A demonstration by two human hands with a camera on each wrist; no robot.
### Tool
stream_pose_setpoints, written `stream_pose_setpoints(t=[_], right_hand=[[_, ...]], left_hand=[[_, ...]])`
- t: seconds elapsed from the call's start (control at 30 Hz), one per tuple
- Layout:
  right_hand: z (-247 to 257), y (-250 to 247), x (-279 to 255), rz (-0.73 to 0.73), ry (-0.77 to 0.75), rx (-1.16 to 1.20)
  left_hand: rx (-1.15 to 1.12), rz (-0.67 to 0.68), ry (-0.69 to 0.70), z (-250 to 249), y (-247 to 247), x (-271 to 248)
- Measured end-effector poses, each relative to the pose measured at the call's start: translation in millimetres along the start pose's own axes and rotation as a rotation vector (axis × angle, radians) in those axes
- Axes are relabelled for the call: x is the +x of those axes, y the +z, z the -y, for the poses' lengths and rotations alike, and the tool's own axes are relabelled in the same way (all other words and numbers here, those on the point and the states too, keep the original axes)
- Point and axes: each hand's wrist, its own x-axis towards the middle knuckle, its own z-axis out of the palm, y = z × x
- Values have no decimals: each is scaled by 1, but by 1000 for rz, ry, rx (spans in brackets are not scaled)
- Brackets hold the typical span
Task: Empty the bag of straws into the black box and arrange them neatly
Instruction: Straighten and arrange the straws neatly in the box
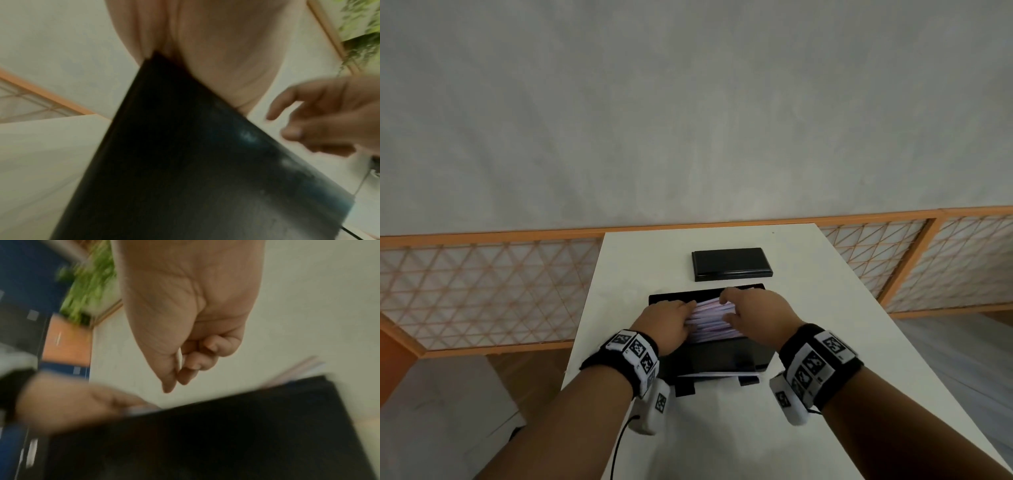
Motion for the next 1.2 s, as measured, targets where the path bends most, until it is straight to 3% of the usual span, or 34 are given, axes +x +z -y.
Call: stream_pose_setpoints(t=[0.13,0.33,0.4,0.43,0.5,0.53,0.63,0.7,0.73,0.8,0.87,0.9,0.93,1.03,1.1,1.2], right_hand=[[-14,24,2,105,36,-70],[-7,33,6,176,-94,160],[-8,32,3,91,-92,237],[-10,30,2,-19,-88,237],[-20,30,0,-252,-75,80],[-25,32,-1,-267,-39,-27],[-31,43,-9,25,68,-86],[-32,45,-13,84,63,-68],[-31,43,-14,65,52,-60],[-25,39,-22,-116,-44,-78],[-13,46,-33,-376,-275,-105],[-5,56,-39,-383,-381,-137],[4,67,-44,-288,-437,-191],[28,94,-55,239,-251,-332],[30,110,-54,339,-166,-385],[36,119,-47,355,-154,-397]], left_hand=[[137,48,53,0,3,-4],[-67,-15,33,4,6,-5],[-76,1,32,2,1,-4],[-81,12,32,0,-2,-4],[-94,54,35,1,-4,-5],[-98,85,35,2,-5,-5],[-87,143,25,4,-3,-2],[-89,132,21,2,-3,1],[-86,120,24,0,-2,3],[-76,97,22,-2,-1,2],[-82,67,9,-2,2,2],[-88,60,5,-2,2,1],[-91,59,10,-2,3,0],[-100,61,27,-2,4,-1],[-90,62,32,-3,3,-2],[-65,71,37,-4,2,-3]])
